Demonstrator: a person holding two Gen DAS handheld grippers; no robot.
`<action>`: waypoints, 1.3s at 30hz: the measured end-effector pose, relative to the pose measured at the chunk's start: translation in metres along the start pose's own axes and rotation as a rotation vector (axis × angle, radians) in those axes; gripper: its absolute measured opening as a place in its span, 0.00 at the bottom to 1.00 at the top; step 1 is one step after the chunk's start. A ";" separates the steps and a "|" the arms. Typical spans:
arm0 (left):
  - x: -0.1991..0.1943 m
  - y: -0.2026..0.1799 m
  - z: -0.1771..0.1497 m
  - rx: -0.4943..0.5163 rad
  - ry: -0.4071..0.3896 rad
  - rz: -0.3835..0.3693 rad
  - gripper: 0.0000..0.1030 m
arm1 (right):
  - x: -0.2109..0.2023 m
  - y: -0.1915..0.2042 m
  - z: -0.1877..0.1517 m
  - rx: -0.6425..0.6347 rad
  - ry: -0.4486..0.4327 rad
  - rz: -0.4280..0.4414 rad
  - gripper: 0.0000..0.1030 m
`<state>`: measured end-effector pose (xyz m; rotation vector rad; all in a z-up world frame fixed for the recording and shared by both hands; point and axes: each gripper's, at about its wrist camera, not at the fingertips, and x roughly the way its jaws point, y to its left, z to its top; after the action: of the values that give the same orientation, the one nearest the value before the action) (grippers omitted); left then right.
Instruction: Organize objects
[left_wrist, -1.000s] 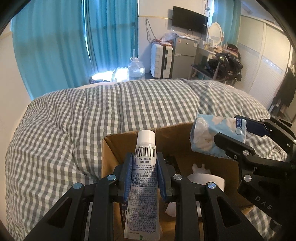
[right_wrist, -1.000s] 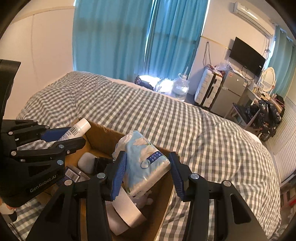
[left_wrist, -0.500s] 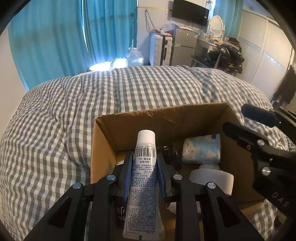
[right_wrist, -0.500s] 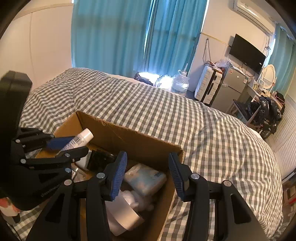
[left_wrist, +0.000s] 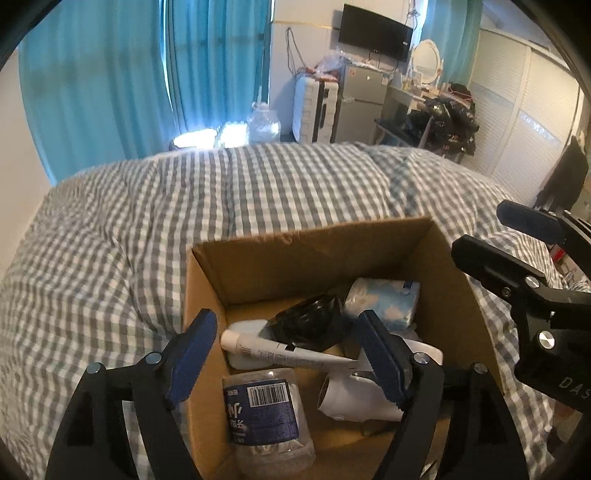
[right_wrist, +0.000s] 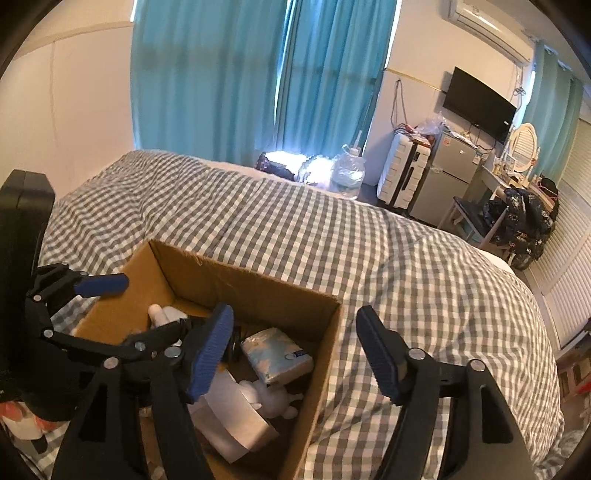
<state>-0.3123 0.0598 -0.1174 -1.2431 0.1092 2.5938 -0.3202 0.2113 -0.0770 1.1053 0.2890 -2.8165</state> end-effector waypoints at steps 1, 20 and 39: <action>-0.004 -0.003 0.002 0.007 -0.004 0.003 0.80 | -0.004 -0.001 0.001 0.005 -0.004 0.001 0.69; -0.184 -0.017 0.020 0.055 -0.327 0.153 0.97 | -0.179 -0.014 0.023 0.043 -0.231 -0.112 0.93; -0.348 -0.022 -0.023 0.022 -0.574 0.161 1.00 | -0.322 0.018 0.004 0.042 -0.430 -0.154 0.99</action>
<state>-0.0808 0.0067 0.1389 -0.4588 0.1272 2.9638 -0.0847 0.2010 0.1432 0.4748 0.2849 -3.1086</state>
